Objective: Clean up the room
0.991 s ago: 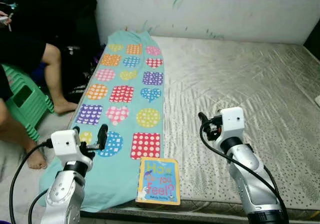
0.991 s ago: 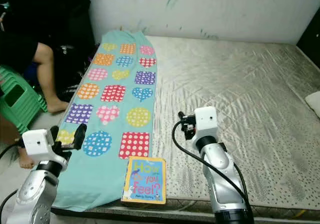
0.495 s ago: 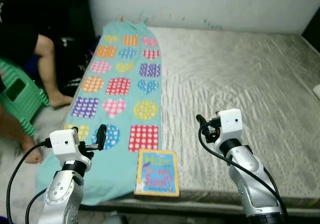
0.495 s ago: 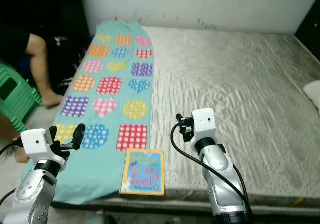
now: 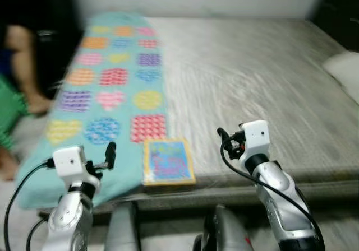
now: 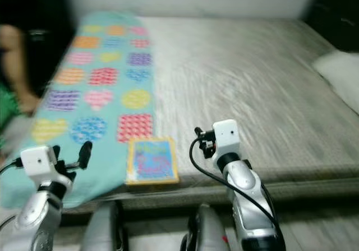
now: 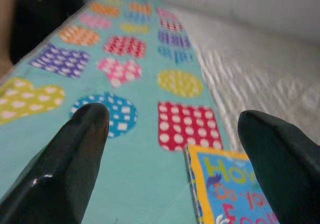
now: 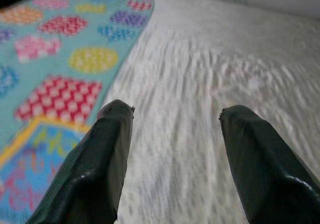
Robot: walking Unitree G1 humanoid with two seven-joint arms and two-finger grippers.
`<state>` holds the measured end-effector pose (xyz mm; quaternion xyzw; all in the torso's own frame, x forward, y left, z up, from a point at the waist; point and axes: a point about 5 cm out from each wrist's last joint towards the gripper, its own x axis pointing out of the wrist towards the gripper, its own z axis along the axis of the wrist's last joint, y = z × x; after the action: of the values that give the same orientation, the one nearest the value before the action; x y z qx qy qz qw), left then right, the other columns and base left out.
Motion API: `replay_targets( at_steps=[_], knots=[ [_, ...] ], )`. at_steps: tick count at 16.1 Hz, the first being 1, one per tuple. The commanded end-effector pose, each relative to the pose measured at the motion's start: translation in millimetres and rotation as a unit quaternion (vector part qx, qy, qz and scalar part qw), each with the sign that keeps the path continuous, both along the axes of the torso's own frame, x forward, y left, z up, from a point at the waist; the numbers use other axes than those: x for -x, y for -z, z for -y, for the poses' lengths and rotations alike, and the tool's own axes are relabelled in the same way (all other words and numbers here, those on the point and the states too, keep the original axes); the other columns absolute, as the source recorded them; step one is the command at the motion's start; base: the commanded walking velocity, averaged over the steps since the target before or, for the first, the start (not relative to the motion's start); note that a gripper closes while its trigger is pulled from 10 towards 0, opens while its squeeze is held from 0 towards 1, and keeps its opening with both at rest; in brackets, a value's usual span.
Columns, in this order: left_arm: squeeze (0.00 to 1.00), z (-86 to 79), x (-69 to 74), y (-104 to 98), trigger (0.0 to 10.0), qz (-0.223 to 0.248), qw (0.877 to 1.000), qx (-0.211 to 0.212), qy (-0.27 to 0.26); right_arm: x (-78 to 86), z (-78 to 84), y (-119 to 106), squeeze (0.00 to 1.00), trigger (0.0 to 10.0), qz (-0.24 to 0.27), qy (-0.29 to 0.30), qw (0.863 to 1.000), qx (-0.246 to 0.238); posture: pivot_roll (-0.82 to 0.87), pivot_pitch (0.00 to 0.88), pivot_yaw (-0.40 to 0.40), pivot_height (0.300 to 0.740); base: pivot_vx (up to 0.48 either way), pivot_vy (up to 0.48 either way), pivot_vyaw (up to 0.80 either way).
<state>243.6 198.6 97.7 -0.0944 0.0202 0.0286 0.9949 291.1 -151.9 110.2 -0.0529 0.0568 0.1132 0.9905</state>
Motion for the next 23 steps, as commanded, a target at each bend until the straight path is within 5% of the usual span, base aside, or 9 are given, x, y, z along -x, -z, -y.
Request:
replay_targets(
  at_steps=[1, 23],
  knots=[
    [0.00, -2.9, 5.4, 0.6, 10.0, -0.002, 1.000, 0.001, -0.013, -5.9, -1.9, -8.4, 0.00, 10.0, 0.012, -0.011, 1.000, 0.006, -0.07, 0.163, -0.051, 0.596, 0.000, 0.000, 0.00],
    [0.00, 3.0, -0.2, -2.6, 10.0, 0.006, 1.000, 0.014, 0.001, -7.5, -5.7, -7.6, 0.00, 10.0, 0.013, -0.035, 0.999, 0.014, -0.08, 0.174, -0.056, 0.596, 0.190, 0.000, 0.04]
  ],
)
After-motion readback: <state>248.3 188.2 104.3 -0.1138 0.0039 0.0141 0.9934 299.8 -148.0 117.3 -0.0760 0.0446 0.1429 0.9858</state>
